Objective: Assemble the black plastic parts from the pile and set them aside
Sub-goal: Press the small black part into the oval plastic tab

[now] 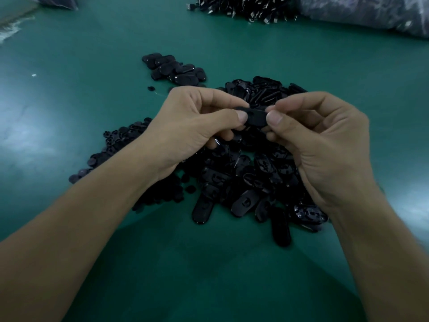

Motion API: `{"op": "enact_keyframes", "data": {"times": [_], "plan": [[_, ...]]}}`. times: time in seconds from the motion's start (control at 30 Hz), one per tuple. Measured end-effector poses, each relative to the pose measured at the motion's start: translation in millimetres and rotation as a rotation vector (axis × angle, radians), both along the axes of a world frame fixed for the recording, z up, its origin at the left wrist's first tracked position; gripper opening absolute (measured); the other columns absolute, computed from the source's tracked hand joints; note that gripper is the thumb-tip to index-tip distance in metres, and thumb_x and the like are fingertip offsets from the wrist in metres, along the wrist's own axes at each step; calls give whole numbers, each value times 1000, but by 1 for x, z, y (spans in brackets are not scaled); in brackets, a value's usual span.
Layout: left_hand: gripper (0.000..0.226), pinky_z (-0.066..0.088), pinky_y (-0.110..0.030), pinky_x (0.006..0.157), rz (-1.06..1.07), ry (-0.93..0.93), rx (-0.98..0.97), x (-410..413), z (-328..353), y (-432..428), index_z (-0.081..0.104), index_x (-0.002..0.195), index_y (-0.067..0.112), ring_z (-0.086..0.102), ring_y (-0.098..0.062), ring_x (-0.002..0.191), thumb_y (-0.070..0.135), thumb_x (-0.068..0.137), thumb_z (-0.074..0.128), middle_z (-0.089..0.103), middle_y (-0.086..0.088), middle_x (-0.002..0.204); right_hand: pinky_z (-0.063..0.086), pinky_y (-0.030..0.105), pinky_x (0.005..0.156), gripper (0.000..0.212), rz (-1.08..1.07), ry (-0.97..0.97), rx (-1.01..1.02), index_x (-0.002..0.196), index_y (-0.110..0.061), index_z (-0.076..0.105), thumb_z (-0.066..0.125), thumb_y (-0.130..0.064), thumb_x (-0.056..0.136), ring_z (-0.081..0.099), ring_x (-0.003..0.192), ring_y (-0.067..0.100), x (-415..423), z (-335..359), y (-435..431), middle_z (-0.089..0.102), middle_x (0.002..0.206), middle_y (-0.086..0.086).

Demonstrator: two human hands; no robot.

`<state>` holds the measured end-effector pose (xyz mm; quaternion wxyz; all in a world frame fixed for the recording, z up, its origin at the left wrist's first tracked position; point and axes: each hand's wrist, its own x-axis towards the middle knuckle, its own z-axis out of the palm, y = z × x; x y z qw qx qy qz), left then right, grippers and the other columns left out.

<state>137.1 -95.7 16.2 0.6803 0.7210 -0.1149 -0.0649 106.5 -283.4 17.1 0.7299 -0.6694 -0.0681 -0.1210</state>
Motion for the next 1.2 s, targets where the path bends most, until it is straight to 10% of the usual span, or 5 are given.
{"op": "enact_keyframes", "data": {"times": [0.23,0.57,0.97,1.2], "plan": [[6,47,-16,51,363,-8,-76,15,2,15,71,86,18,63,-4,60,15,90,73,74,4,73,49,11,67,12,-185,-119,-705,93,-29,71,72,-17,91,64,75,0,-9,-8,10,67,80,-19],[7,47,-16,50,413,-68,-55,19,0,19,71,83,17,62,-5,57,13,88,74,71,5,67,44,33,76,19,44,-198,-1284,99,-24,72,62,-40,94,49,91,17,-19,8,50,59,89,-6],[6,45,-14,48,390,-168,41,16,0,15,73,86,23,64,-1,58,17,87,75,74,7,68,29,28,73,9,139,-195,-1424,104,-20,61,58,-27,98,51,108,22,-15,10,80,46,103,-1],[9,50,-19,54,361,-208,49,15,0,15,74,88,22,64,-4,60,13,88,73,72,6,67,50,42,68,5,175,-123,-1040,93,-19,58,55,-18,96,59,77,21,-4,15,61,61,85,-1]]}}
